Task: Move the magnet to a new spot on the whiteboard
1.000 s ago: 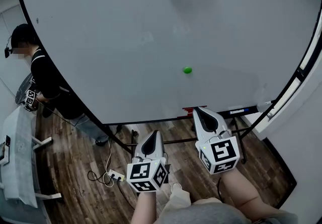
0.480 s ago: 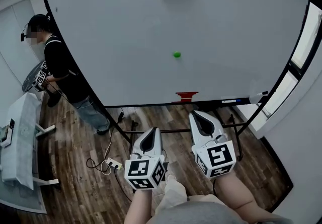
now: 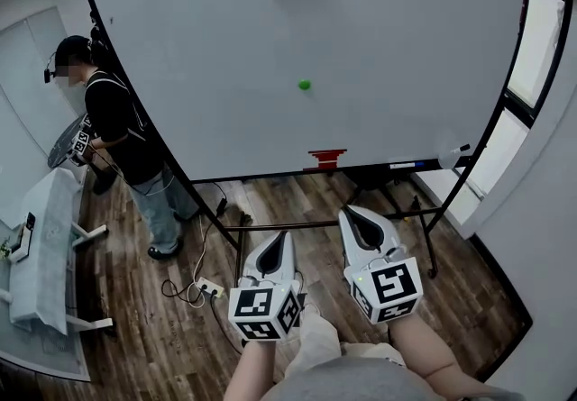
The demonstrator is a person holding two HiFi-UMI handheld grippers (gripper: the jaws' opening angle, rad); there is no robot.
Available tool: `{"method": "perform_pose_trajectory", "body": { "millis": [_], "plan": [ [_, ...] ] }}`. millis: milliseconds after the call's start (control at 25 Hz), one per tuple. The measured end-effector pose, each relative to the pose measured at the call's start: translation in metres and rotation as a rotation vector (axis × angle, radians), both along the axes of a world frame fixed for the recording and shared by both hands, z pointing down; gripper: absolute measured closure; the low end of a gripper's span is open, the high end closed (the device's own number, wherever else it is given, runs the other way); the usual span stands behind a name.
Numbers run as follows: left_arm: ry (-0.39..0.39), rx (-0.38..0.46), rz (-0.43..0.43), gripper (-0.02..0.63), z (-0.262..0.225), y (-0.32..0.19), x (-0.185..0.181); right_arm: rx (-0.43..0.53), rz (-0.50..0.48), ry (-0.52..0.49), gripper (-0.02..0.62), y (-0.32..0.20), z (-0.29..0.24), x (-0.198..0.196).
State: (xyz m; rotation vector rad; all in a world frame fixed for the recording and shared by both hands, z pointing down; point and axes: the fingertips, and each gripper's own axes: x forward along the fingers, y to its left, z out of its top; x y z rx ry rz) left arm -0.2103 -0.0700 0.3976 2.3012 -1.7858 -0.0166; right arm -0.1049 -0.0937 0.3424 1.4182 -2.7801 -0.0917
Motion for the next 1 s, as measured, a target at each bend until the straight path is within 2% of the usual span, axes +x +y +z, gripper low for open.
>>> {"method": "perform_pose_trajectory", "body": {
  "millis": [400,1000],
  "plan": [
    [-0.004,0.009,0.015,0.601,0.0,0.025,0.015,-0.001,0.005,0.0,0.594,0.029,0.002,0.014],
    [-0.006,0.024,0.02,0.601,-0.005,0.033,0.022,0.011,0.003,0.002,0.595,0.04,-0.002,0.018]
  ]
}}
